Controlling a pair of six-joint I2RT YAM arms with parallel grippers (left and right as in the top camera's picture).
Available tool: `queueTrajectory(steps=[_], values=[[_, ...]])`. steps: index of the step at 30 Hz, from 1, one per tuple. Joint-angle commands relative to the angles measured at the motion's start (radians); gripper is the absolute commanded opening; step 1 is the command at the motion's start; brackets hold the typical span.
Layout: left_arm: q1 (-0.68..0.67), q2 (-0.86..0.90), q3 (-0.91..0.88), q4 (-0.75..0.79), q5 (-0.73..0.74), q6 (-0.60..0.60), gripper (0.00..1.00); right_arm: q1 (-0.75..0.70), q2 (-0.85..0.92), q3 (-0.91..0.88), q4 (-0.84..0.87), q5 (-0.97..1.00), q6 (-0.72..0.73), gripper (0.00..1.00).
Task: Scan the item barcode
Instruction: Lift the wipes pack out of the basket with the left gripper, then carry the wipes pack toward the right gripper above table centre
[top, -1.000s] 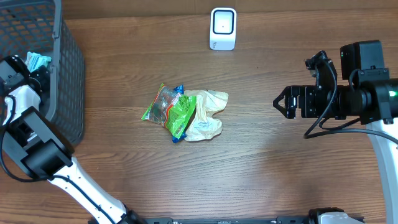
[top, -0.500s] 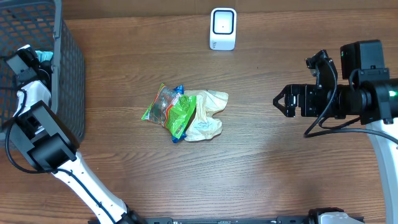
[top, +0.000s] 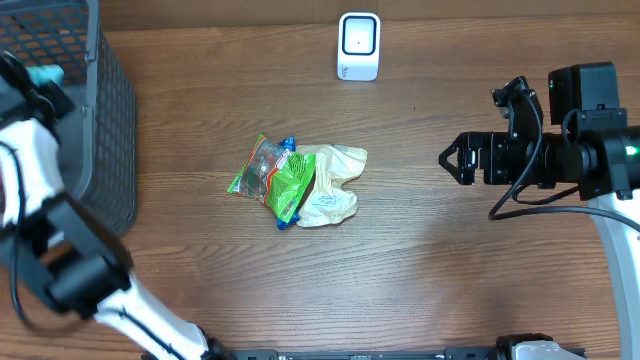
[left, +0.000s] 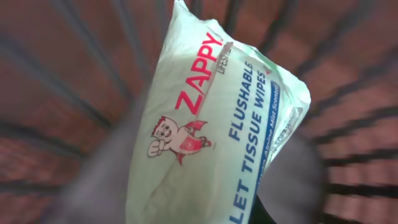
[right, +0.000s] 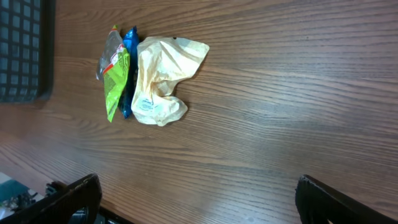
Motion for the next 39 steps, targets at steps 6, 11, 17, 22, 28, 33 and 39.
queueTrajectory(steps=[6, 11, 17, 22, 28, 33, 39], values=[[-0.015, -0.475, 0.013, -0.237, 0.268, -0.047, 0.04, -0.004, -0.013, 0.024, 0.045, 0.017, -0.001, 1.00], [-0.116, -0.576, 0.013, -0.437, 0.443, -0.046, 0.04, -0.004, -0.013, 0.024, 0.094, 0.016, 0.005, 1.00], [-0.384, -0.549, -0.002, -0.691, 0.457, -0.038, 0.04, -0.004, -0.003, 0.024, 0.141, 0.017, 0.105, 1.00], [-0.614, -0.472, -0.073, -0.732, 0.457, -0.024, 0.04, -0.004, 0.042, 0.024, 0.131, 0.017, 0.109, 1.00], [-0.806, -0.329, -0.143, -0.730, 0.489, 0.161, 0.04, -0.004, 0.123, 0.024, 0.104, 0.016, 0.105, 1.00], [-0.878, -0.271, -0.144, -0.678, 0.547, 0.354, 0.04, -0.018, 0.195, 0.024, 0.091, -0.054, 0.010, 0.99], [-0.883, -0.275, -0.144, -0.621, 0.668, 0.508, 0.04, -0.070, 0.240, 0.024, 0.095, -0.310, -0.168, 0.99]])
